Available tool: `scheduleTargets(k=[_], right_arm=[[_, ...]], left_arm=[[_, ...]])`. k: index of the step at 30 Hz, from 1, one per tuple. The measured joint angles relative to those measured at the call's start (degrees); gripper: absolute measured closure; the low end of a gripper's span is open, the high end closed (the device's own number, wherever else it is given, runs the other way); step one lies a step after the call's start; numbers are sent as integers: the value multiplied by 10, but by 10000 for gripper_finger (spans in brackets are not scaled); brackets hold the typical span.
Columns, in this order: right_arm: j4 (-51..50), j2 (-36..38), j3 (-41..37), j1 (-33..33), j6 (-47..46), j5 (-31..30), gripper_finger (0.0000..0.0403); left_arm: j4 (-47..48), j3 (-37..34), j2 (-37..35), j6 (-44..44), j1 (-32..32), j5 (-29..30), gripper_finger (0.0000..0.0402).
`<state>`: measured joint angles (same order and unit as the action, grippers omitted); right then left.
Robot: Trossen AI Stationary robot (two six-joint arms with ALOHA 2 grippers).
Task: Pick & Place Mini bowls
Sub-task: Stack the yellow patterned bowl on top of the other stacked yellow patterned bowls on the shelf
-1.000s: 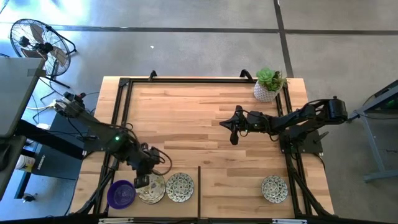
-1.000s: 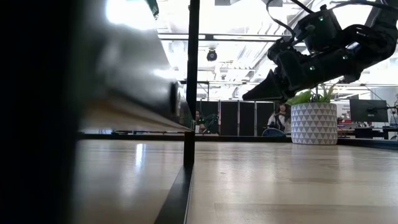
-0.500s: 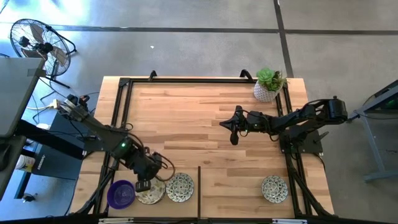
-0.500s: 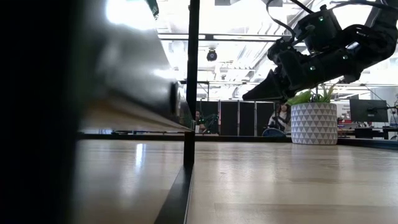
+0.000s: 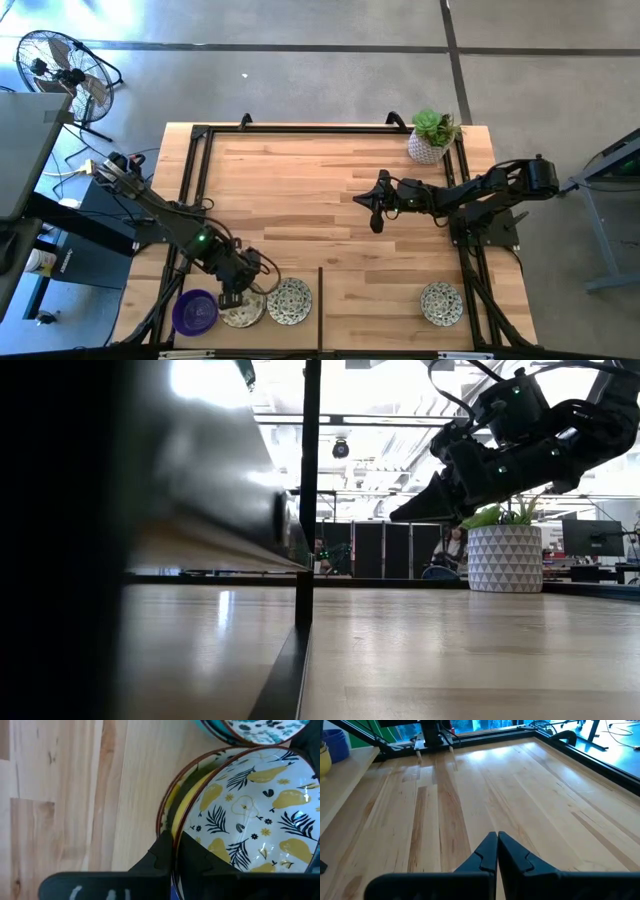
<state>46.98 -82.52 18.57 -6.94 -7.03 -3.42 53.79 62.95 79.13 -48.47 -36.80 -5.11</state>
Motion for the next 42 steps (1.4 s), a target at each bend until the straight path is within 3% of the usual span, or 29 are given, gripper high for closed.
scheduleTargets(k=[9, 20, 25, 31, 42], right_arm=[[0, 0, 0, 0, 0, 0, 402], [0, 0, 0, 0, 0, 0, 402], [0, 0, 0, 0, 0, 0, 401], [0, 0, 0, 0, 0, 0, 402], [0, 0, 0, 0, 0, 0, 401]], left_arm=[[-18, -13, 0, 2, 0, -5, 386], [-9, -2, -1, 0, 0, -9, 273], [28, 34, -3, 2, 0, 0, 249], [32, 40, -3, 6, 0, -3, 267], [20, 21, -11, 22, 1, 4, 373]])
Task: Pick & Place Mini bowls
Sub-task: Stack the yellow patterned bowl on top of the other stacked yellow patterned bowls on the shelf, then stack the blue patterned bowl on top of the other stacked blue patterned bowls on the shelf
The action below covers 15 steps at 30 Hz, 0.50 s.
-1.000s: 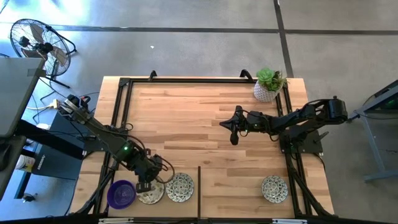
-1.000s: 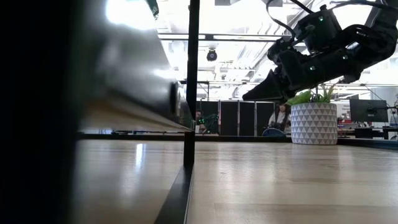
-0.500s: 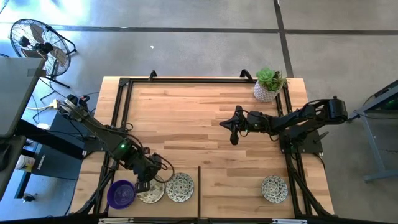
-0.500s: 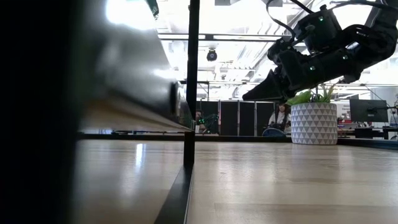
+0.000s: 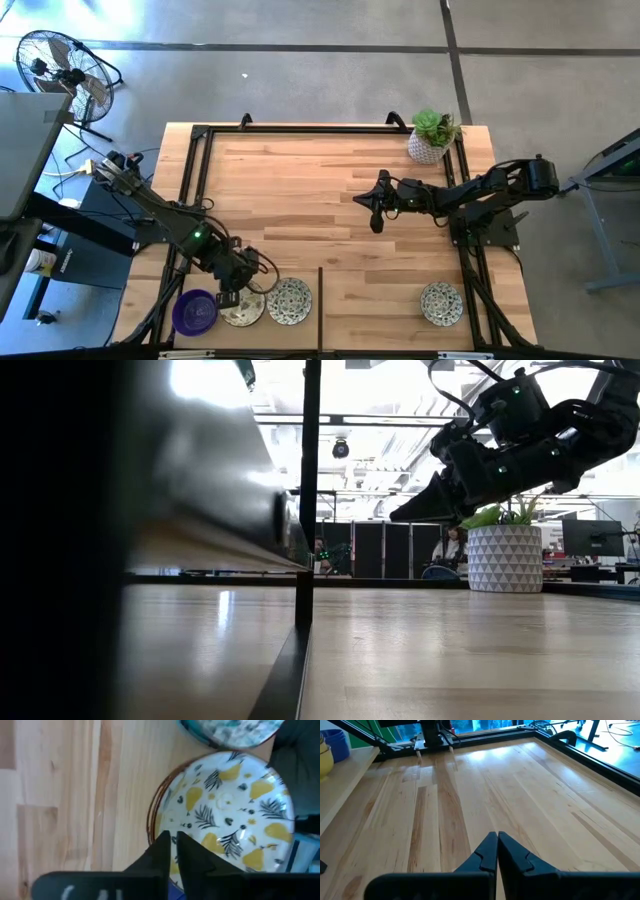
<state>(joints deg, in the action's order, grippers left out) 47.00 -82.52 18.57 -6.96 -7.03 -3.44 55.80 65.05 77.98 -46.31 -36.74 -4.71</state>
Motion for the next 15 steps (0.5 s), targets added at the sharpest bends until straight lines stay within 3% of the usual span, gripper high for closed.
scheduleTargets(k=[7, 11, 15], right_arm=[[-1, 0, 0, 0, 0, 0, 402], [-5, 0, 0, 0, 0, 0, 402], [-4, 0, 0, 12, 15, -10, 402]], left_arm=[[-54, -13, -60, 66, 13, 81, 399], [-156, -71, -101, 159, 63, 82, 401], [-290, -157, -132, 266, 140, 35, 401]])
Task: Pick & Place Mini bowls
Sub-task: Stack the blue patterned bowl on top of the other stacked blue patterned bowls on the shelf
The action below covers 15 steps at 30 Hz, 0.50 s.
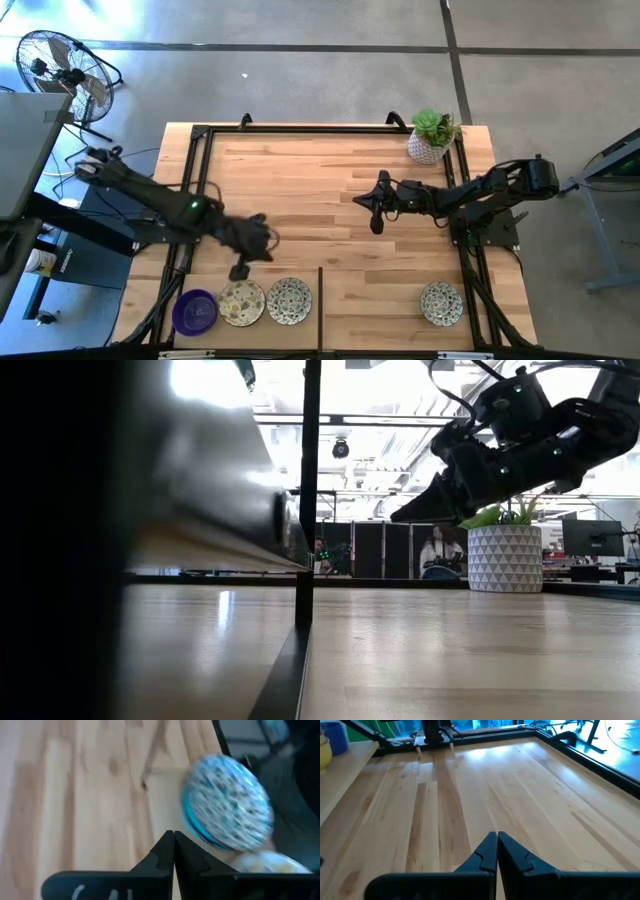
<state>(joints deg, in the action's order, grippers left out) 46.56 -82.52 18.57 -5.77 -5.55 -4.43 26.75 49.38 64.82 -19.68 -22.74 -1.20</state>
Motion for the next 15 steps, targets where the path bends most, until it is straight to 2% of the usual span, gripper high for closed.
scheduleTargets(k=[4, 8, 12, 15], right_arm=[[-7, 16, 0, 18, 14, -17, 402], [-61, 64, 0, 33, 17, -39, 403], [-196, 135, 12, 53, 11, -56, 403], [-376, 187, 53, 79, -12, -68, 403]], left_arm=[[-180, -90, -4, 91, 82, -56, 401], [-378, -183, -1, 138, 153, -103, 401], [-583, -282, -1, 149, 216, -126, 401], [-688, -340, -1, 150, 258, -126, 401]])
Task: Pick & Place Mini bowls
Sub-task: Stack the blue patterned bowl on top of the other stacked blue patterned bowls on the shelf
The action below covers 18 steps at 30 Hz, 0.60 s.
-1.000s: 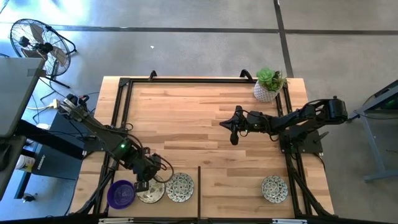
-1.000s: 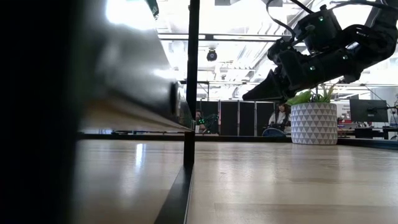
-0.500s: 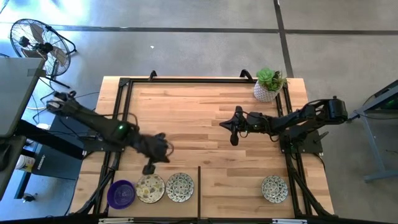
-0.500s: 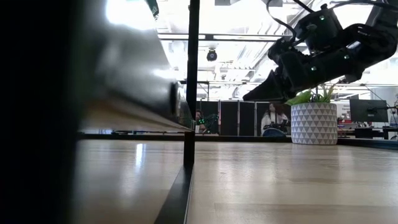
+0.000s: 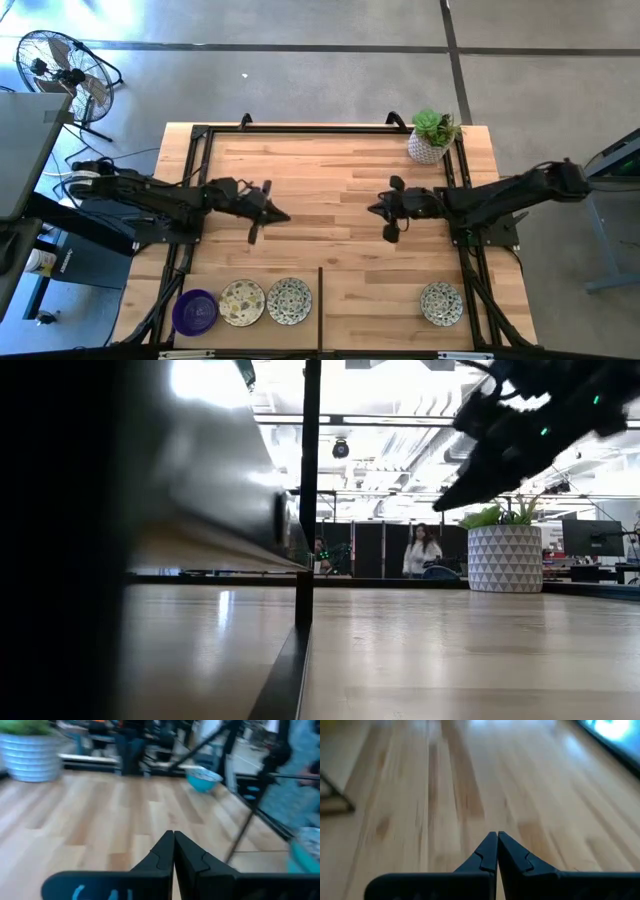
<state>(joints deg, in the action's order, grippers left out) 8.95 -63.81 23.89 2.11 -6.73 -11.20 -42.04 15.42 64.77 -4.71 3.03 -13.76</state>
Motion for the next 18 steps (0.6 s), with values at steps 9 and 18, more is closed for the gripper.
scheduleTargets(k=[9, 18], right_arm=[[-452, 17, 162, 115, -170, -7, 385], [-542, -19, 194, 249, -304, 119, 280]], left_arm=[[-38, -36, 0, 18, 42, 37, 401], [-27, -36, 0, 30, 41, 41, 401]])
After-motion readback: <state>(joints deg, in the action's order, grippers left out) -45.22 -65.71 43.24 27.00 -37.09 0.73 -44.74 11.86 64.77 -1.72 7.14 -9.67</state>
